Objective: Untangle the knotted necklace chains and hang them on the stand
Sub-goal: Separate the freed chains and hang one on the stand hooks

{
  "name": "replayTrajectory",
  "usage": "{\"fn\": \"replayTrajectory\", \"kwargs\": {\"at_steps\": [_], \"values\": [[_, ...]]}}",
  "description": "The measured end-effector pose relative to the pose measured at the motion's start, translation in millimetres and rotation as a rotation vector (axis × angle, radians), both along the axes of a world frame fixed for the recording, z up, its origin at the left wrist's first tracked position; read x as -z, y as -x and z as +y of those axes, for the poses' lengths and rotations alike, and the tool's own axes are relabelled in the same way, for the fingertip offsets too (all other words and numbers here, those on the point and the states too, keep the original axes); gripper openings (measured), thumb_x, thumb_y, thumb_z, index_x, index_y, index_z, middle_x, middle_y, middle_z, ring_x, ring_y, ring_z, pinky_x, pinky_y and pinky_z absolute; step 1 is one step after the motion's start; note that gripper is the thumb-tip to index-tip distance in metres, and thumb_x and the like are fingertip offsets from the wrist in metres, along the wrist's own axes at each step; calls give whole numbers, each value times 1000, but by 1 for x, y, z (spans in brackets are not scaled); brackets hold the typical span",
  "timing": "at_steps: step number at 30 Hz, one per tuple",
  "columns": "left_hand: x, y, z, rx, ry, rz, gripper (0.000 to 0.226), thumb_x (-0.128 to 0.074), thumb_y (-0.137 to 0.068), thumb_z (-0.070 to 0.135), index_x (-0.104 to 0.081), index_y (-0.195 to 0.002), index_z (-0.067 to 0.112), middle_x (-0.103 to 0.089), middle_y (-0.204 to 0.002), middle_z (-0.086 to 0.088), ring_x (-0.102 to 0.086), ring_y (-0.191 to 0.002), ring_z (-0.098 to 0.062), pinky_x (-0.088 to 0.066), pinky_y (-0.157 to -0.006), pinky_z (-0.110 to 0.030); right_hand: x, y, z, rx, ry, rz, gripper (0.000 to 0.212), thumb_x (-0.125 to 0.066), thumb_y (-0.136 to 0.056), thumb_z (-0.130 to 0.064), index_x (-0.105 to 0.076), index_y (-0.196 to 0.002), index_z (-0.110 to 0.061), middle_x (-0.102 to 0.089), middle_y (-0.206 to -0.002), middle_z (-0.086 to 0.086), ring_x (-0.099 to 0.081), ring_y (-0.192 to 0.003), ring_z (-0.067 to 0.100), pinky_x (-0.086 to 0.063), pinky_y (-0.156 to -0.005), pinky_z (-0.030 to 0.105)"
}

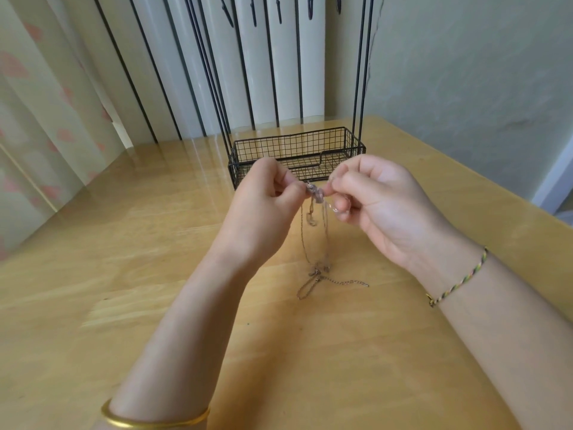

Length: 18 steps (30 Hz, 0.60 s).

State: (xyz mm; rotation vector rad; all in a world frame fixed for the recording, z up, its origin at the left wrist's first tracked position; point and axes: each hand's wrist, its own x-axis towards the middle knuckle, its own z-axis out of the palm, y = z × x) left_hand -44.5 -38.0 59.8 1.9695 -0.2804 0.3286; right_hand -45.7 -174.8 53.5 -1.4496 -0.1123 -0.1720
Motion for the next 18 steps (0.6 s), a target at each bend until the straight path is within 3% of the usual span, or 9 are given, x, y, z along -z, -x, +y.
{"fn": "replayTrajectory", "kwargs": {"at_steps": [3,6,11,14,18], "values": [[1,-1,-1,-31,27,-12,8,-54,-89,12,-52,-82,9,-66,-88,-14,-61,-87,-31,-51,-82,-47,0,1,-2,-9,77,11,21,-47,-80,10,-58,-83,-7,-60,-68,6,-38,-45,8,-32,-49,24],[1,-2,0,-42,47,-43,8,-53,-90,11,-50,-82,10,-64,-90,-17,-59,-88,-34,-51,-81,-49,-3,3,-2,-18,151,19,18,-50,-81,3,-61,-80,-10,-56,-66,4,-33,-39,3,-28,-47,19],[2,-1,-1,13,62,-82,13,-50,-93,11,-47,-81,15,-59,-81,-9,-56,-78,-29,-50,-78,-47,-4,8,0,18,304,-73,9,-61,-86,-15,-67,-84,-8,-46,-48,-8,-39,-42,0,-32,-43,8],[2,-1,-1,56,71,-89,12,-49,-94,10,-47,-83,14,-56,-75,-5,-54,-71,-22,-49,-75,-45,-3,10,2,-23,321,-106,4,-64,-85,-13,-67,-87,-11,-50,-39,-17,-47,-41,-3,-34,-46,5],[2,0,0,89,79,-64,7,-52,-93,10,-50,-86,10,-55,-72,0,-53,-67,-13,-51,-74,-40,0,5,0,68,387,-155,10,-64,-85,-10,-67,-80,-19,-60,-59,-7,-49,-49,-3,-43,-53,12]]}}
